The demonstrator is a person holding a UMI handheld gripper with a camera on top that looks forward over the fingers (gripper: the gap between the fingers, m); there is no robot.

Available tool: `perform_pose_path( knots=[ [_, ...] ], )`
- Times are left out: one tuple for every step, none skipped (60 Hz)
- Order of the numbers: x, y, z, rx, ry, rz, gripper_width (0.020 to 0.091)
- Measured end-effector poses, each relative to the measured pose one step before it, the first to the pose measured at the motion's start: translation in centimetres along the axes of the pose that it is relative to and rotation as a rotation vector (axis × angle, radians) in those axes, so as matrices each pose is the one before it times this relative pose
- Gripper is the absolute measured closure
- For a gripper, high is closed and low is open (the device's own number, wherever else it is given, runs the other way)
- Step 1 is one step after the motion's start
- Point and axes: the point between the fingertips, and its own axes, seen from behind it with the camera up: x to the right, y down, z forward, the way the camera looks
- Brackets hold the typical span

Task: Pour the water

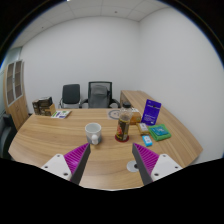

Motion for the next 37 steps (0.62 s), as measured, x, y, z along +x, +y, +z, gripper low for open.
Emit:
perform_pose_path(
  knots=[
    [-0.347, 0.108, -0.823, -0.00219, -0.00309, -0.0018, 0.0247],
    [-0.473, 0.016, -1.007, -0.00150, 0.00062, -0.0022, 0.0247],
    [-0.257, 0.079, -0.728, 0.00025, 0.00006, -0.0013, 0.0247],
    [-0.202, 0.088, -0.650, -0.00033, 0.00125, -0.0001, 0.0248],
    [-0.249, 0.139, -0.672, -0.00134, 0.00129, -0.0005, 0.0248],
    [-0.224, 0.080, -0.551, -0.00108, 0.00058, -0.0008, 0.0248],
    [-0.213, 0.052, -0.557, 0.00007, 0.00058, -0.0002, 0.0250],
    [-0.188, 0.055, -0.514, 0.00000, 0.00175, 0.0016, 0.0250],
    [-0.187, 0.054, -0.495, -0.00093, 0.00172, 0.0030, 0.0251],
    [-0.228, 0.013, -0.428, -0.00011, 0.00054, 0.0017, 0.0248],
    [-0.159, -0.030, -0.374, 0.00142, -0.00142, 0.0014, 0.0247],
    [-0.196, -0.063, -0.404, 0.00327, -0.00136, 0.0001, 0.0246],
    [-0.181, -0.049, -0.361, 0.00372, -0.00060, 0.0006, 0.0248],
    [-0.124, -0.025, -0.328, 0.00229, 0.00085, 0.0007, 0.0248],
    [-0.104, -0.029, -0.292, 0.00148, 0.00153, 0.0002, 0.0247],
    [-0.070, -0.044, -0.256, 0.00081, 0.00188, -0.0010, 0.0247],
    [-0.053, -0.008, -0.243, 0.00125, 0.00201, -0.0016, 0.0247],
    [-0.245, 0.064, -0.171, 0.00163, 0.00320, -0.0007, 0.0246],
    [-0.067, -0.018, -0.182, 0.00235, 0.00198, -0.0010, 0.0247],
    [-0.066, -0.038, -0.135, 0.00212, 0.00123, -0.0004, 0.0248],
    [-0.050, -0.037, -0.131, 0.00220, 0.00120, -0.0016, 0.0248],
    [-0.067, -0.044, -0.127, 0.00199, 0.00128, -0.0022, 0.0248],
    [-0.074, -0.025, -0.123, 0.00129, 0.00136, -0.0018, 0.0249],
    [-0.107, -0.018, -0.121, 0.00112, -0.00029, 0.0007, 0.0248],
    [-0.109, -0.141, -0.068, -0.00028, -0.00224, 0.0033, 0.0248],
    [-0.081, 0.016, -0.125, 0.00075, -0.00291, 0.0038, 0.0248],
    [-0.015, 0.001, -0.054, 0.00038, -0.00076, 0.0027, 0.0248],
    [-0.007, 0.015, -0.065, -0.00105, 0.00189, 0.0004, 0.0248],
    [0.044, 0.077, -0.004, -0.00284, 0.00228, -0.0005, 0.0248],
    [0.022, 0.051, -0.018, -0.00279, 0.00187, 0.0001, 0.0249],
    [-0.002, 0.017, -0.021, -0.00147, 0.00145, 0.0011, 0.0247],
    [0.014, -0.045, 0.005, 0.00068, 0.00153, 0.0015, 0.0249],
    [-0.018, -0.050, -0.011, 0.00057, 0.00119, 0.0022, 0.0251],
    [-0.007, -0.048, 0.033, 0.00090, -0.00016, 0.0026, 0.0248],
    [-0.055, -0.078, 0.006, 0.00007, -0.00063, 0.0020, 0.0248],
    [-0.072, -0.056, 0.001, -0.00112, -0.00036, -0.0003, 0.0249],
    [-0.019, 0.003, 0.004, -0.00214, -0.00031, -0.0014, 0.0250]
  ],
)
